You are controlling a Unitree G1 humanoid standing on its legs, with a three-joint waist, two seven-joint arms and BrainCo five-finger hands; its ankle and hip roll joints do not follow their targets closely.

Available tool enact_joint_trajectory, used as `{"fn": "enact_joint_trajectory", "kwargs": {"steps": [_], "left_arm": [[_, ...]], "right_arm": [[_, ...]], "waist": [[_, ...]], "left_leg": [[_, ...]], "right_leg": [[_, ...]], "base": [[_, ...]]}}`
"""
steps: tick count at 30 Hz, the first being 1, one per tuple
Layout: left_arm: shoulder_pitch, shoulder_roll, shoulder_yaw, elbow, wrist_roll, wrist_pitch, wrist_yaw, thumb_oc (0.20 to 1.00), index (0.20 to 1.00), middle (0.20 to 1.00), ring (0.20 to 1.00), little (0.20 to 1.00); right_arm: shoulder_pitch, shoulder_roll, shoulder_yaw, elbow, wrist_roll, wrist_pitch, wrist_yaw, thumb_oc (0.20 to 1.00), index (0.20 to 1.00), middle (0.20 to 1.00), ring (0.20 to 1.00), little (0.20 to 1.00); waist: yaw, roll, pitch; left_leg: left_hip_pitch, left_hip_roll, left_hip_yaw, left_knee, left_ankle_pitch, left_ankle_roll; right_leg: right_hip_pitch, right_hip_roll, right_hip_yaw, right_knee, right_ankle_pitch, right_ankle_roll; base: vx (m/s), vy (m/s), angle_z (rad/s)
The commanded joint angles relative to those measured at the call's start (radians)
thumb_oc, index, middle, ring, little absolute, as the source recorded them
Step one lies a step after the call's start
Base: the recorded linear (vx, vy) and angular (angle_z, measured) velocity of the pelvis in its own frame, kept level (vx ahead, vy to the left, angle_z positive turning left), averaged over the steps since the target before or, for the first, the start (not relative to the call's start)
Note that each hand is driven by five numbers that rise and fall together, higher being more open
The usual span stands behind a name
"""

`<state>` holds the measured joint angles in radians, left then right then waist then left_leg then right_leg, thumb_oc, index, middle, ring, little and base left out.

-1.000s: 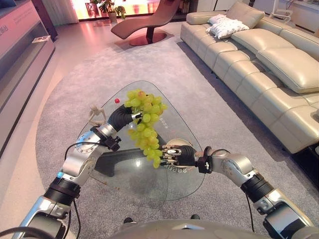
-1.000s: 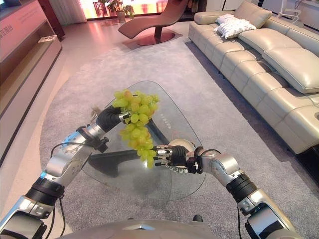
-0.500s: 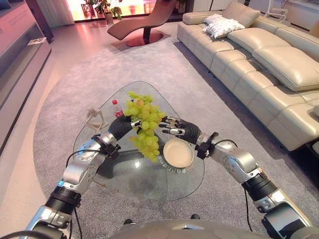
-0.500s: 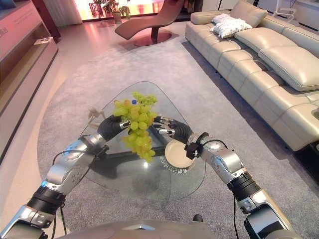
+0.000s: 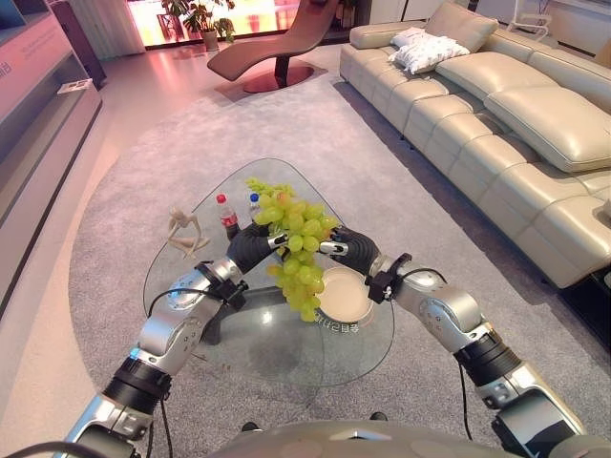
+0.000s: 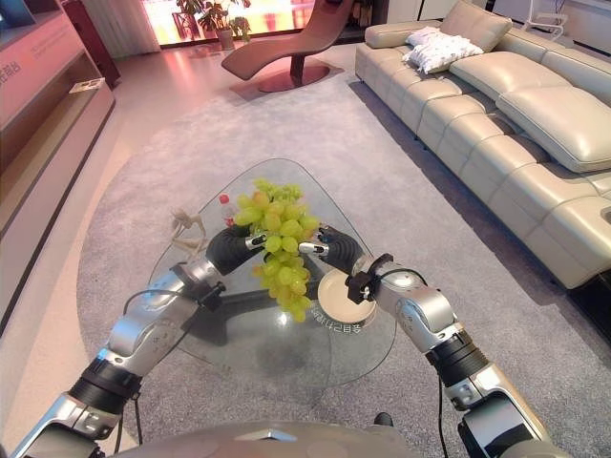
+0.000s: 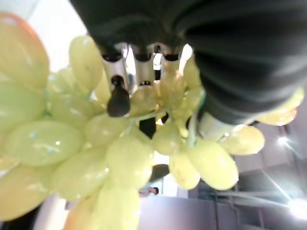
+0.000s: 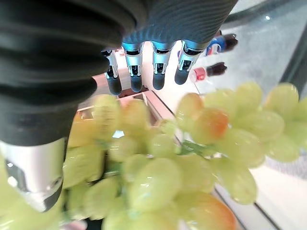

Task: Pick up fruits into the plate

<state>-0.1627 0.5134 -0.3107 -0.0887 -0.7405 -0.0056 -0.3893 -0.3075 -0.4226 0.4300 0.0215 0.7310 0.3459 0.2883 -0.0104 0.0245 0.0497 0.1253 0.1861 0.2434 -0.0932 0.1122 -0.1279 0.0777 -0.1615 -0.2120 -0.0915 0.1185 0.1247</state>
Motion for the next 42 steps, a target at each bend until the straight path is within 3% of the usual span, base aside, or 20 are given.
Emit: {"fn": "enact_joint_trajectory", "kwargs": {"steps": [1, 10, 14, 25, 42], "left_arm": [[-0.172, -0.009, 0.003, -0.077, -0.108, -0.135, 0.026, 0.200, 0.200, 0.200, 0.200, 0.200], [-0.205, -0.003, -0.004, -0.105, -0.118, -0.187, 0.046, 0.200, 0.200, 0.200, 0.200, 0.200], [-0.205, 0.006, 0.006, -0.116, -0.124, -0.202, 0.052, 0.200, 0.200, 0.200, 0.200, 0.200], [-0.191, -0.023, -0.022, -0.070, -0.144, -0.131, 0.046, 0.200, 0.200, 0.200, 0.200, 0.200], [-0.103, -0.093, -0.048, 0.026, -0.111, -0.105, 0.034, 0.200, 0.200, 0.200, 0.200, 0.200]], "right_arm": [[-0.042, 0.046, -0.003, -0.064, 0.094, 0.006, 0.014, 1.000, 1.000, 1.000, 1.000, 1.000], [-0.009, 0.060, 0.036, -0.054, 0.226, 0.149, 0.125, 1.000, 1.000, 1.000, 1.000, 1.000], [0.009, 0.056, 0.045, -0.052, 0.248, 0.177, 0.144, 1.000, 1.000, 1.000, 1.000, 1.000], [0.004, 0.076, 0.059, -0.057, 0.288, 0.153, 0.155, 1.000, 1.000, 1.000, 1.000, 1.000], [-0.001, 0.109, 0.062, -0.101, 0.342, 0.112, 0.120, 1.000, 1.000, 1.000, 1.000, 1.000]], "waist": [[-0.007, -0.029, 0.008], [-0.008, -0.038, 0.003], [-0.006, -0.042, 0.002], [-0.007, -0.047, -0.001], [0.001, -0.050, 0.010]], "left_leg": [[0.001, -0.003, 0.012, 0.043, -0.076, 0.015], [0.006, -0.004, 0.011, 0.036, -0.075, 0.016], [0.005, -0.004, 0.009, 0.036, -0.074, 0.016], [0.006, -0.008, 0.004, 0.040, -0.079, 0.022], [0.005, -0.006, 0.007, 0.048, -0.082, 0.026]], "right_leg": [[0.049, -0.038, -0.067, 0.070, -0.091, 0.012], [0.052, -0.037, -0.067, 0.067, -0.090, 0.013], [0.051, -0.034, -0.065, 0.070, -0.091, 0.012], [0.050, -0.030, -0.051, 0.069, -0.091, 0.010], [0.049, -0.030, -0.045, 0.068, -0.085, 0.009]], "base": [[0.00, 0.000, 0.00], [0.00, 0.000, 0.00], [0.00, 0.000, 0.00], [0.00, 0.000, 0.00], [0.00, 0.000, 0.00]]}}
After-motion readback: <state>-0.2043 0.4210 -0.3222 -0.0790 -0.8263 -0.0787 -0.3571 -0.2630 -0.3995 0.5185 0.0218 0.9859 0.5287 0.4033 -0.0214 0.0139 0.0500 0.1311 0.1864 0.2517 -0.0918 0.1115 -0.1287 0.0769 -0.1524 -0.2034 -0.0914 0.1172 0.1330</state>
